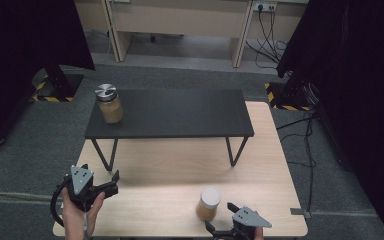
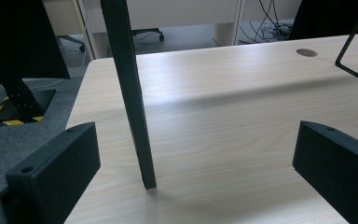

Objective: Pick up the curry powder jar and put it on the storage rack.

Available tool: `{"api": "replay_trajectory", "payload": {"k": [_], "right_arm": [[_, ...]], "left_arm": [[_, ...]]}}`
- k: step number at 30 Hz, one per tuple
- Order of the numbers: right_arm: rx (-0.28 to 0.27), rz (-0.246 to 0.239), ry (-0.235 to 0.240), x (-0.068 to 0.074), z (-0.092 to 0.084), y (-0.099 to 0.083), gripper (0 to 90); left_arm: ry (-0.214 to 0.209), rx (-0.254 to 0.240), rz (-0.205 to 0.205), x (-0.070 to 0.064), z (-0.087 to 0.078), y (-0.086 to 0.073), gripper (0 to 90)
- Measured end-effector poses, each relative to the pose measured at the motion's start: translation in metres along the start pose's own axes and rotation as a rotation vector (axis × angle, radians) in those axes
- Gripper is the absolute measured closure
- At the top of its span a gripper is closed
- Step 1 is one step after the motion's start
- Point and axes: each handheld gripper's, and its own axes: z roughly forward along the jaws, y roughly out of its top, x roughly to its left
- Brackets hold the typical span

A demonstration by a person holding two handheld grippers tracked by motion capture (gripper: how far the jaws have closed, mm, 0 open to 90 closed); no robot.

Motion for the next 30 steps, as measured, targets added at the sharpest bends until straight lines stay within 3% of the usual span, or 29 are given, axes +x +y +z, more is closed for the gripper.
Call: {"api": "replay_trajectory", "payload": {"k": [17,30], "right_arm": [[-0.008,-0.032,0.01,0.002,0.033,0.009,6.8],[-0.033,-0.074,0.004,-0.004,0.035,0.004,28.1]], "left_arm": [[-0.012,-0.004,-0.008,0.001,-0.001,0.0,0.0],[-0.021,-0.001,-0.017,0.003,0.0,0.0,0.0]]}}
